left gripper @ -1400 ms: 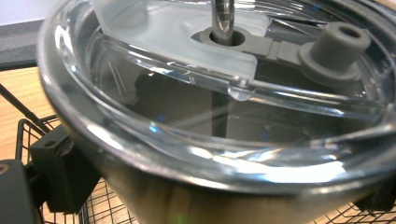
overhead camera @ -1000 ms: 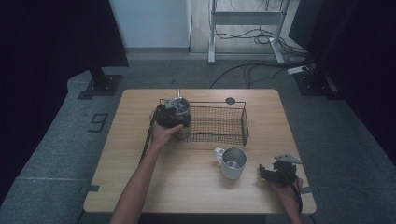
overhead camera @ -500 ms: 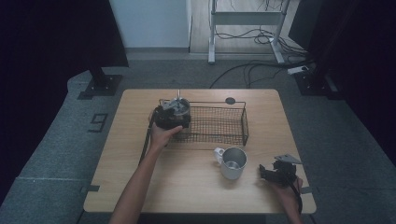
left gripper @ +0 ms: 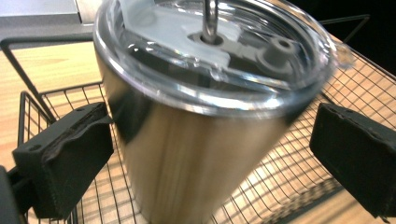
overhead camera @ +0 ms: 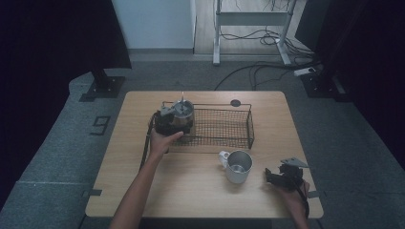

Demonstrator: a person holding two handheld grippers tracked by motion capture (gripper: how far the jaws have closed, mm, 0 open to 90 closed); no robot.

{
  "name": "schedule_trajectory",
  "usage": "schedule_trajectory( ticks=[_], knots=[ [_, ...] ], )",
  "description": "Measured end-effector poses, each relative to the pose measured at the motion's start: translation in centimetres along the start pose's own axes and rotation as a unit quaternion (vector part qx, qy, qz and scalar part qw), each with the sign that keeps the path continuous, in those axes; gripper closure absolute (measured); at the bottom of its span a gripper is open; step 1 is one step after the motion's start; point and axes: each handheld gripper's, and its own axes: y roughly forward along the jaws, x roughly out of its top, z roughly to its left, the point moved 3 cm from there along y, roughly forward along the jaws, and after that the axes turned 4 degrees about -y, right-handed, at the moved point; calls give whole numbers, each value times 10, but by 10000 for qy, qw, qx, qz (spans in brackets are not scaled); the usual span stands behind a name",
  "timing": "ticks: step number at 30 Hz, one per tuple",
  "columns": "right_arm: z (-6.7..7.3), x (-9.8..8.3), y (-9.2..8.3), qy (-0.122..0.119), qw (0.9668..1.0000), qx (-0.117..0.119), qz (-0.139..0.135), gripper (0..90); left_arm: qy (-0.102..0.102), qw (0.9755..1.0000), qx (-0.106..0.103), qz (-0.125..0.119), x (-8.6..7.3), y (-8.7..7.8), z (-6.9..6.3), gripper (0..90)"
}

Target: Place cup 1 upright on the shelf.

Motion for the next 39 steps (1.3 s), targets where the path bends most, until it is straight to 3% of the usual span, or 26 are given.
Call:
schedule_trajectory(
  ticks=[12, 20, 25, 32, 39],
  knots=[
    [0, 0, 0, 10, 10000, -1, 5, 135, 201, 9996, -98, -184, -14, -37, -4, 0],
    [0, 0, 0, 12, 10000, 2, -3, 135, 201, 9992, -286, -213, -32, -59, -6, 9],
    [0, 0, 0, 6, 10000, -5, 4, 135, 173, 9985, -504, -127, -48, -72, -3, 27],
    [0, 0, 0, 6, 10000, -7, 3, 136, 147, 9988, -449, -91, -66, -86, 4, 41],
    [0, 0, 0, 9, 10000, -7, 3, 136, 90, 9985, -542, 42, -87, -99, 8, 53]
  ],
)
